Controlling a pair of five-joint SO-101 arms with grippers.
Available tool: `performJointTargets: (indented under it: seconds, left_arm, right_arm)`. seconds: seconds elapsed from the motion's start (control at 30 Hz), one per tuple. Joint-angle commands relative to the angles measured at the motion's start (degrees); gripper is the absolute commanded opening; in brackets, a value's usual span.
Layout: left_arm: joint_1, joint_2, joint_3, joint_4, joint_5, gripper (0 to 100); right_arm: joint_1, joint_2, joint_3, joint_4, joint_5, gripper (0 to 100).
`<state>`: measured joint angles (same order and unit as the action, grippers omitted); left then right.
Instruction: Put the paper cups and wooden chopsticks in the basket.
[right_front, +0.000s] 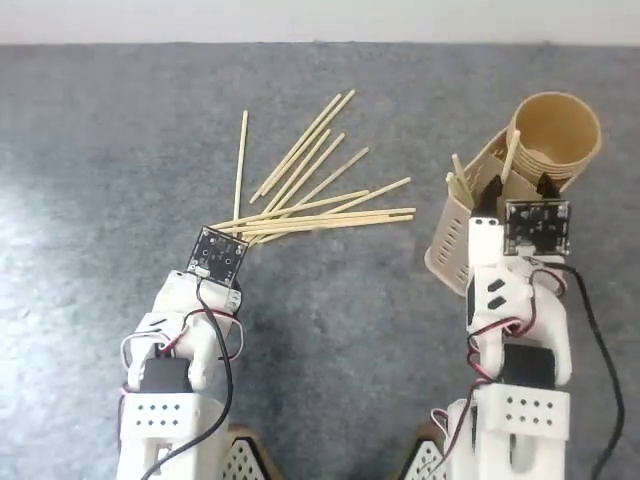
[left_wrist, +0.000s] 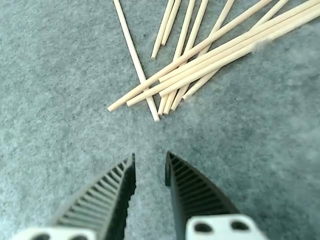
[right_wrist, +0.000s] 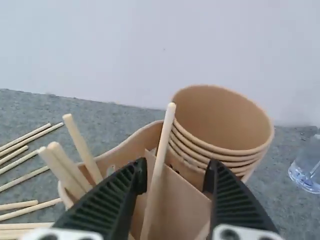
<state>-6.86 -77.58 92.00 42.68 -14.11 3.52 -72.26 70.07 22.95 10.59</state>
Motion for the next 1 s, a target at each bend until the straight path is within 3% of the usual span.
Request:
performJointTargets:
  seconds: [0.0, 0.13, 0.63, 0.97]
  left_arm:
    - [0.0, -0.4, -0.3, -1.1, 0.3, 10]
    - [0.0, -0.4, -0.3, -1.1, 0.3, 10]
    - [0.0, -0.4, -0.3, -1.1, 0.3, 10]
    - [0.0, -0.4, -0.3, -1.0, 0.4, 10]
  right_arm:
    - [0.5, -0.8, -8.4, 4.8, -1.0, 19.7]
    - [0.4, 1.2, -19.0, 13.9, -4.9, 19.7]
    - [0.3, 27.0, -70.9, 49.8, -5.3, 19.4]
    - [0.3, 31.9, -86.8, 65.6, -5.3, 19.4]
